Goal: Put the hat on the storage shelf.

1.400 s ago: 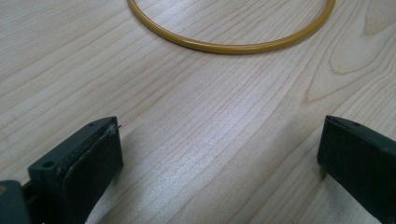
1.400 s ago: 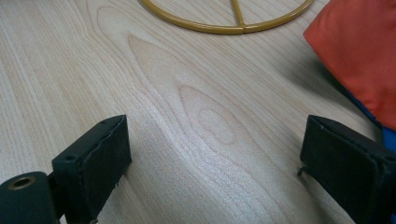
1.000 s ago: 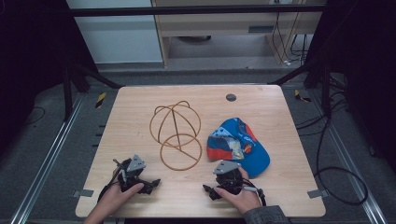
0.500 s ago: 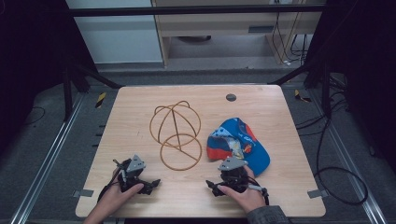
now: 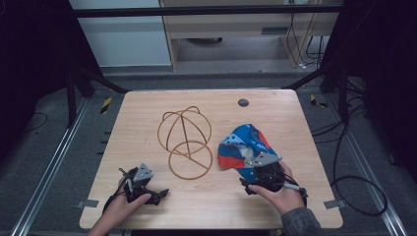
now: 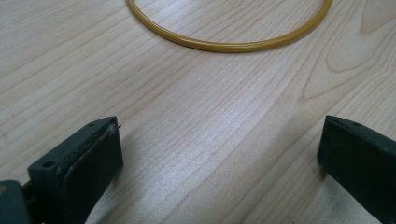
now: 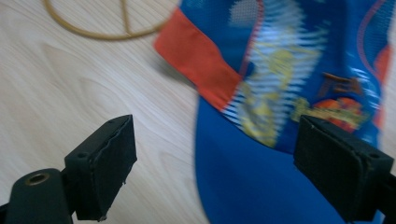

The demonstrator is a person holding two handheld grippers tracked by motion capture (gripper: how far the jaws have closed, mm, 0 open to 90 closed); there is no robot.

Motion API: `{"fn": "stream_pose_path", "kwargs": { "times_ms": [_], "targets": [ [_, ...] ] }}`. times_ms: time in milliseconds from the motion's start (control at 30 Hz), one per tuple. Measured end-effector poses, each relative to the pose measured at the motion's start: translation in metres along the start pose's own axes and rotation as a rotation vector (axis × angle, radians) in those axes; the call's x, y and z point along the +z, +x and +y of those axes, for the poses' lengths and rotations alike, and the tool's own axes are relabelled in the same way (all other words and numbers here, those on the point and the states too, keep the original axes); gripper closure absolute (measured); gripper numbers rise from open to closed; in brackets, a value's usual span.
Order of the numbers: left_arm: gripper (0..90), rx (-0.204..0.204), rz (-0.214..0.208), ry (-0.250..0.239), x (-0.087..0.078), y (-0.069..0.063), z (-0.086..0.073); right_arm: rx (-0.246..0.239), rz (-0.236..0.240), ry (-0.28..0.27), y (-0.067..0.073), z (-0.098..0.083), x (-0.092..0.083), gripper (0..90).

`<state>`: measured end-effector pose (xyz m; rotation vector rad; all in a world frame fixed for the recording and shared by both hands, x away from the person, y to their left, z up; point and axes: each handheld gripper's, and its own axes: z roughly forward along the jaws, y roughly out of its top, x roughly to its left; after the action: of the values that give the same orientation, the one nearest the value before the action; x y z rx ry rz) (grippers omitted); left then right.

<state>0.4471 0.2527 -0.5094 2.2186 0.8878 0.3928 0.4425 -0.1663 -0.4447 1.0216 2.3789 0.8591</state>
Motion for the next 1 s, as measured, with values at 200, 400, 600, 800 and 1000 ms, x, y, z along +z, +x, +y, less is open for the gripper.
{"fn": "stream_pose_path", "kwargs": {
  "times_ms": [200, 400, 600, 800, 1000],
  "targets": [
    [0.0, 0.000, 0.000, 0.000, 0.000, 0.000, 0.000, 0.023, 0.023, 0.091, -0.019, 0.006, -0.005, 14.1],
    [0.0, 0.000, 0.000, 0.000, 0.000, 0.000, 0.000, 0.004, 0.027, 0.146, -0.037, 0.021, -0.009, 15.5],
    [0.0, 0.000, 0.000, 0.000, 0.000, 0.000, 0.000, -0.004, 0.031, 0.157, -0.052, 0.039, -0.008, 18.9],
    [0.0, 0.000, 0.000, 0.000, 0.000, 0.000, 0.000, 0.024, 0.059, 0.159, -0.063, 0.054, 0.004, 26.5],
    [0.0, 0.001, -0.001, 0.000, 0.000, 0.000, 0.000, 0.063, 0.094, 0.172, -0.068, 0.061, 0.023, 36.0]
  ]
}}
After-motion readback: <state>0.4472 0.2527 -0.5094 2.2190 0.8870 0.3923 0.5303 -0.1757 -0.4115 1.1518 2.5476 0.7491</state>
